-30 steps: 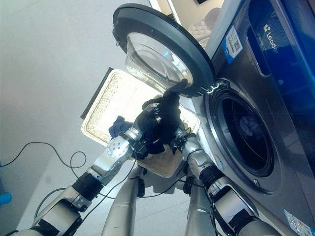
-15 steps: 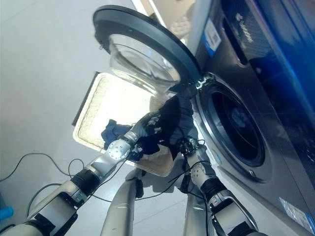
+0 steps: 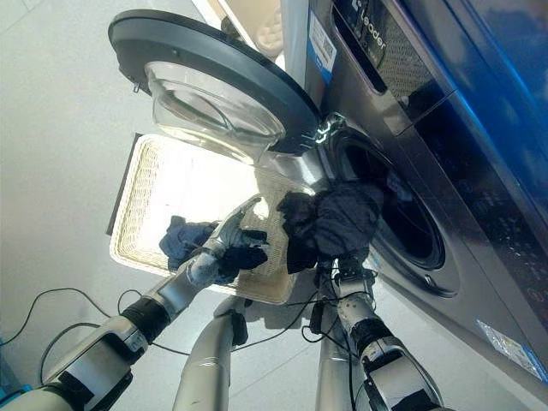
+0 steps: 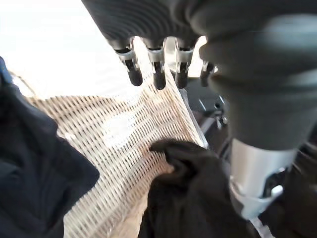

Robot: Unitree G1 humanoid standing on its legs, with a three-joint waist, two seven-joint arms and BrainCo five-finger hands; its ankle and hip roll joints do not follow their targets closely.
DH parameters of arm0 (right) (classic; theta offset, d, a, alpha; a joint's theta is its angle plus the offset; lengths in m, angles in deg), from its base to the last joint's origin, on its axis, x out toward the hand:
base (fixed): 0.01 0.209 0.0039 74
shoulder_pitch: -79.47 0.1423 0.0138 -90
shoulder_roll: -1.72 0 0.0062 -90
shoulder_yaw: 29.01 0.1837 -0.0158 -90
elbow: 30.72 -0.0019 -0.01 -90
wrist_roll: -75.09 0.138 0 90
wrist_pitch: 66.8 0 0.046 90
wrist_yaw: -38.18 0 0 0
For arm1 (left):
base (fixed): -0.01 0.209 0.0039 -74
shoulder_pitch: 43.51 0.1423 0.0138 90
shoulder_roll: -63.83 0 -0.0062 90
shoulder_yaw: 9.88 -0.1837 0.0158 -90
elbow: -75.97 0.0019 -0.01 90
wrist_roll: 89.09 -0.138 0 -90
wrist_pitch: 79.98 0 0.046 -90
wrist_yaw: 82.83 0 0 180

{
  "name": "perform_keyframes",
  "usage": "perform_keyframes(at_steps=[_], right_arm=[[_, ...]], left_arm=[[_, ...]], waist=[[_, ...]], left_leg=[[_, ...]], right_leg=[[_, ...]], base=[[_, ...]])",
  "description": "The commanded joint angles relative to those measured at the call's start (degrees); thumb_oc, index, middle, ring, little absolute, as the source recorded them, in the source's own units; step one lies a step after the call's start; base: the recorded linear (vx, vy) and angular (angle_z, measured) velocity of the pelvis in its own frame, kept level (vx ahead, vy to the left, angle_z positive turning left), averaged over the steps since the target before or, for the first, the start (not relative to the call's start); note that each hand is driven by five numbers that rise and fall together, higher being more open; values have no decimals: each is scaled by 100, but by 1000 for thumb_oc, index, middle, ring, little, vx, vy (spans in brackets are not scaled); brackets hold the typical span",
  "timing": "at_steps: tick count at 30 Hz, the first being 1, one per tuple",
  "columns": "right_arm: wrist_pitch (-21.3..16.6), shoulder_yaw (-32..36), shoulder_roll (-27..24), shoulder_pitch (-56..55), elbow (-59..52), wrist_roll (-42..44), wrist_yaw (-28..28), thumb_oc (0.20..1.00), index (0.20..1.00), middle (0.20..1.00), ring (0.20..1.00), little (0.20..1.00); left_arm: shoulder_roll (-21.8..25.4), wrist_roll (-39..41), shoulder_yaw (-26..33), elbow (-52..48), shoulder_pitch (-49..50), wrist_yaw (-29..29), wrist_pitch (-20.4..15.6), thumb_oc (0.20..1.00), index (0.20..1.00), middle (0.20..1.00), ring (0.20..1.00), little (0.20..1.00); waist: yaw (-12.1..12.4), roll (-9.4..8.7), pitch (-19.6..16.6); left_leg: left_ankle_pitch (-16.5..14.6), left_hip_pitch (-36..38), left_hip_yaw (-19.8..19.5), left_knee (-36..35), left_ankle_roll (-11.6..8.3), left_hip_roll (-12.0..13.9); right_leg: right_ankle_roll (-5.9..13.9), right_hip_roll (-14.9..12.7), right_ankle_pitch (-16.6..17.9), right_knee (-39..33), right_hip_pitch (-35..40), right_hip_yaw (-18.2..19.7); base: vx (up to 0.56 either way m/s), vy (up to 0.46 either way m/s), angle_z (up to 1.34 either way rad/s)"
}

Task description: Put the clothes into the washing machine.

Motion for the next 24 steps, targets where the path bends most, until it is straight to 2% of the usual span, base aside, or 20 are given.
perform_keyframes(at_steps=[1,3,4,6,10,17,20,23,24], right_arm=[[57,209,-46,185,-165,870,483,200,200,200,200,200],[73,245,-32,193,-148,899,495,200,200,200,200,200],[33,487,15,261,5,1307,547,200,200,200,200,200],[-70,710,2,355,63,1428,474,200,200,200,200,200],[-359,1362,-69,618,-26,1428,81,200,200,200,200,200],[-830,1910,-577,1257,-79,1428,-511,200,200,200,200,200],[-1162,1990,-1008,1481,-138,1428,-734,200,200,200,200,200],[-1260,2014,-1244,1603,-50,1428,-775,200,200,200,200,200],[-1365,2035,-1504,1722,27,1428,-860,200,200,200,200,200]], left_arm=[[-432,1042,664,-43,179,-601,-591,1000,1000,1000,1000,1000],[-461,1109,718,-18,197,-660,-662,1000,1000,1000,1000,1000],[-623,1588,1060,103,315,-1037,-1019,1000,1000,1000,1000,1000],[-707,1740,1275,149,386,-1256,-1250,1000,1000,1000,1000,1000],[-716,1759,1470,121,440,-1452,-1477,1000,1000,1000,1000,1000],[-547,1677,1332,-24,288,-1340,-1373,1000,1000,1000,1000,1000],[-338,1739,1184,-310,326,-1267,-1268,1000,1000,1000,1000,1000],[-244,1740,1106,-438,328,-1239,-1256,1000,1000,1000,1000,1000],[-162,1742,1038,-562,353,-1240,-1257,1000,1000,1000,1000,1000]], waist=[[-106,522,-161],[-104,523,-161],[-80,537,-161],[-61,551,-161],[-11,601,-161],[75,631,-161],[111,598,-161],[126,586,-161],[134,579,-161]], left_leg=[[-14,-155,136,-144,-127,-383],[-16,-158,135,-139,-128,-383],[-35,-186,119,-104,-126,-391],[-55,-183,111,-84,-131,-411],[-118,-185,86,-13,-133,-440],[-150,-295,22,63,-107,-481],[-266,-285,-2,176,-108,-480],[-256,-339,-17,202,-82,-485],[-266,-351,-17,219,-77,-481]], right_leg=[[608,121,-718,517,136,-353],[608,119,-720,522,134,-355],[606,105,-744,564,111,-366],[602,93,-751,563,125,-388],[603,47,-765,622,119,-426],[612,-40,-675,679,21,-508],[631,-83,-712,763,32,-525],[614,-93,-670,785,-25,-528],[615,-104,-655,799,-42,-536]], base=[[0,0,0],[-2,-6,-4],[-5,-23,-5],[0,0,0],[0,-8,0],[-5,-15,4],[0,0,0],[-2,-4,1],[-24,-5,5]])
